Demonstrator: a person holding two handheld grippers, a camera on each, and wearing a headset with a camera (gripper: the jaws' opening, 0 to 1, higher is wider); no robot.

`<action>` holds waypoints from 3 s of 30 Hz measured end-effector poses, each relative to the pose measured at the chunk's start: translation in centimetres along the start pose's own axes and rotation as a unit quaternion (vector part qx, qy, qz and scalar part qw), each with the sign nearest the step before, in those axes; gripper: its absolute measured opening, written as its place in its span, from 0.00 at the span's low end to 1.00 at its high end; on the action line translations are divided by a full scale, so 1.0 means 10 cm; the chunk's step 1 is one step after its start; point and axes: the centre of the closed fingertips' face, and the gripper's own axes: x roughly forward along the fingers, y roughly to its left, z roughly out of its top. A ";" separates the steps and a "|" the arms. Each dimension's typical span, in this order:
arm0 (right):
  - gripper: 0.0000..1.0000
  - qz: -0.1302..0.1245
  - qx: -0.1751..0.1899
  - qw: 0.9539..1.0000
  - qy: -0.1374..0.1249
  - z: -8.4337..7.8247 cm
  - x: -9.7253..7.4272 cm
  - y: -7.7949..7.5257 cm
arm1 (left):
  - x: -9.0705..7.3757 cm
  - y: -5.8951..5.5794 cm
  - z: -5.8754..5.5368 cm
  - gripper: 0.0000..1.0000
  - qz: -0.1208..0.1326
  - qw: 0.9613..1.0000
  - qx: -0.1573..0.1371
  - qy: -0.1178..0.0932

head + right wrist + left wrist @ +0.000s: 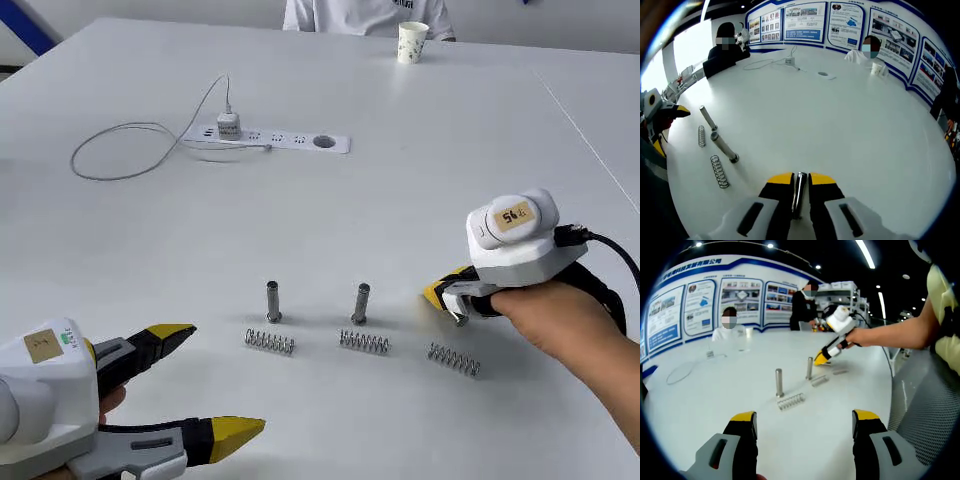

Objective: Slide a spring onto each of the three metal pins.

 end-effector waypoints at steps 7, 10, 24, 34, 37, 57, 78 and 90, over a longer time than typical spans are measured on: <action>0.11 0.000 0.010 1.000 0.006 -0.01 0.01 -0.01 | 0.00 0.02 0.00 0.79 0.000 1.000 -0.002 -0.003; 0.11 0.001 0.013 1.000 0.009 -0.02 0.00 0.02 | 0.00 0.02 -0.01 0.79 -0.002 1.000 -0.002 -0.002; 0.09 0.003 0.031 0.999 0.010 -0.02 0.00 0.03 | 0.04 0.03 0.01 0.79 -0.011 1.000 0.001 -0.001; 0.09 0.001 0.024 1.000 0.005 0.00 -0.05 0.04 | 0.04 0.04 0.02 0.78 -0.012 1.000 0.001 -0.003; 0.09 -0.001 0.028 1.000 -0.007 0.06 -0.11 0.03 | 0.04 0.05 0.03 0.78 -0.011 1.000 0.001 -0.004; 0.09 -0.005 0.031 0.999 -0.037 0.14 -0.40 0.07 | 0.02 -0.01 0.12 0.78 -0.012 1.000 0.014 -0.012; 0.09 -0.006 0.025 0.999 -0.043 0.13 -0.57 0.11 | -0.02 -0.03 0.21 0.78 -0.010 0.999 0.025 -0.017; 0.09 -0.002 0.021 0.999 -0.037 0.06 -0.65 0.12 | -0.02 -0.06 0.23 0.78 -0.012 0.999 0.031 -0.015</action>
